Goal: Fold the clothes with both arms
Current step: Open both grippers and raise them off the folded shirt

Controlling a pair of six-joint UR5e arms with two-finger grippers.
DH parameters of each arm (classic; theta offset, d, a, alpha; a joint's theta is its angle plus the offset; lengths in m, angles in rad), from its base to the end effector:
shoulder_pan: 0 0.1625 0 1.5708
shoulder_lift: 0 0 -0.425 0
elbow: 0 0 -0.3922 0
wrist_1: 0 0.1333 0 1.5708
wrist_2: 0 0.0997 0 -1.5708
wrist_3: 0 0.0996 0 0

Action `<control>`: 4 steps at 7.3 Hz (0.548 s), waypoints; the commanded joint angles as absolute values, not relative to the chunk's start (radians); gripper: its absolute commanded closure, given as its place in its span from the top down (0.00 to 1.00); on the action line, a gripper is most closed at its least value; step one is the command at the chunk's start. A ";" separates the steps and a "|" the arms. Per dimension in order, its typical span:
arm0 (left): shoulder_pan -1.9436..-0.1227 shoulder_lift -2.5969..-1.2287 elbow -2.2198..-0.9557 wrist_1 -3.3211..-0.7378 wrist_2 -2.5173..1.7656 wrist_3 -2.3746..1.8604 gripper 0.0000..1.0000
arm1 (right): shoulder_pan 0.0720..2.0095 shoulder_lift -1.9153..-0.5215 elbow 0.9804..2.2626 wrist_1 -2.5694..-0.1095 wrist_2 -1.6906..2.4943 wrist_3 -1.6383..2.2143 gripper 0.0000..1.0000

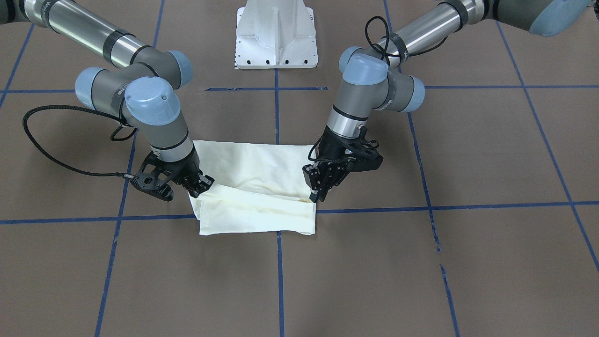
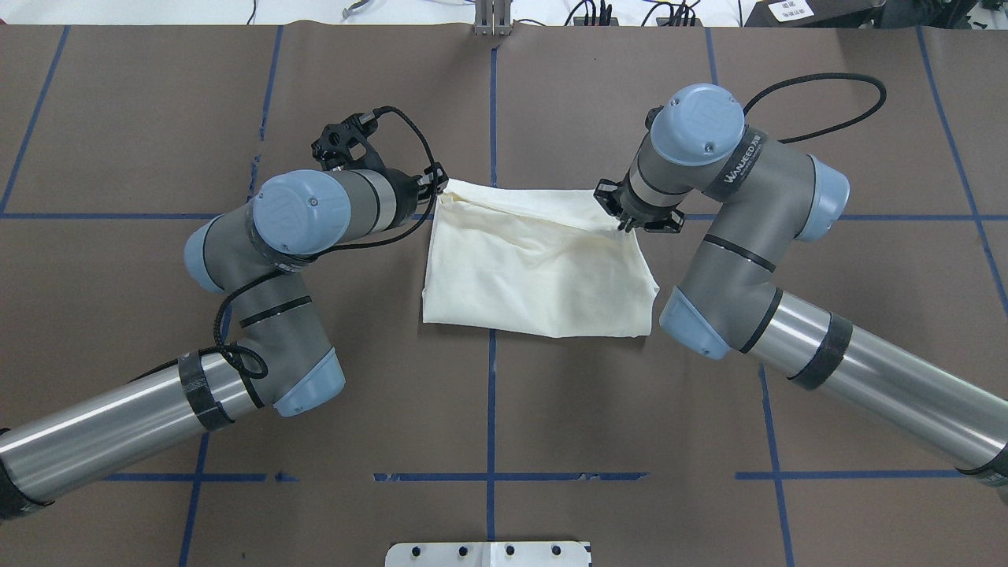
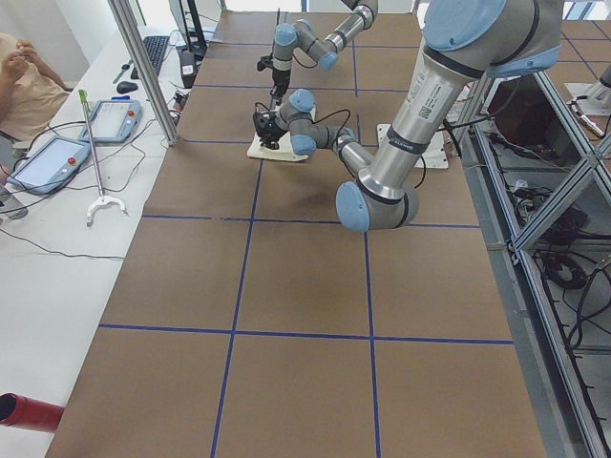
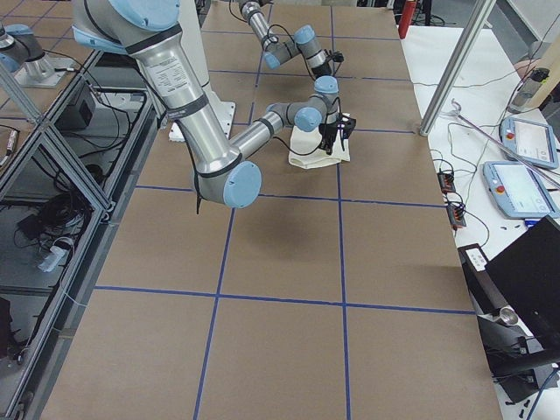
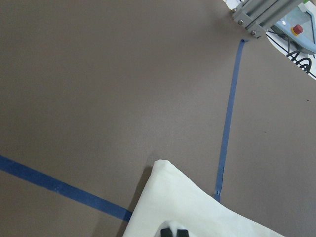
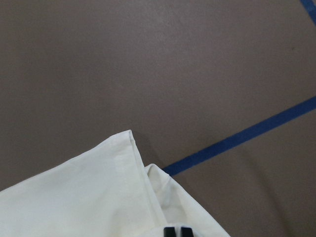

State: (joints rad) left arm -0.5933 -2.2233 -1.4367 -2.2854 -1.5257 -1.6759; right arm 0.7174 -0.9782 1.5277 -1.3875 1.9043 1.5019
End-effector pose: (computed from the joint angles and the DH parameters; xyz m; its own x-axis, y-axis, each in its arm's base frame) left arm 0.5246 -0.5199 0.2448 0.2110 -0.2687 -0.9399 0.6193 0.7806 -0.0841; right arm -0.4680 -0.5419 0.3135 0.5902 0.4286 0.6841 -0.4166 0.8876 -0.1967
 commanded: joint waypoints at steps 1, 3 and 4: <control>-0.649 -2.214 -1.454 -2.355 -1.596 -1.675 0.62 | 0.776 -0.980 1.566 -1.381 2.032 1.482 1.00; -0.641 -2.192 -1.453 -2.353 -1.638 -1.675 0.52 | 0.756 -1.000 1.638 -1.382 2.031 1.499 1.00; -0.632 -2.194 -1.450 -2.342 -1.638 -1.678 0.06 | 0.714 -1.003 1.640 -1.382 2.001 1.515 0.98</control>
State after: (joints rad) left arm -0.6390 -2.1964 -1.4522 -2.3491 -1.6306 -1.6752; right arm 0.7515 -0.9959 1.6237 -1.3817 2.0211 1.5000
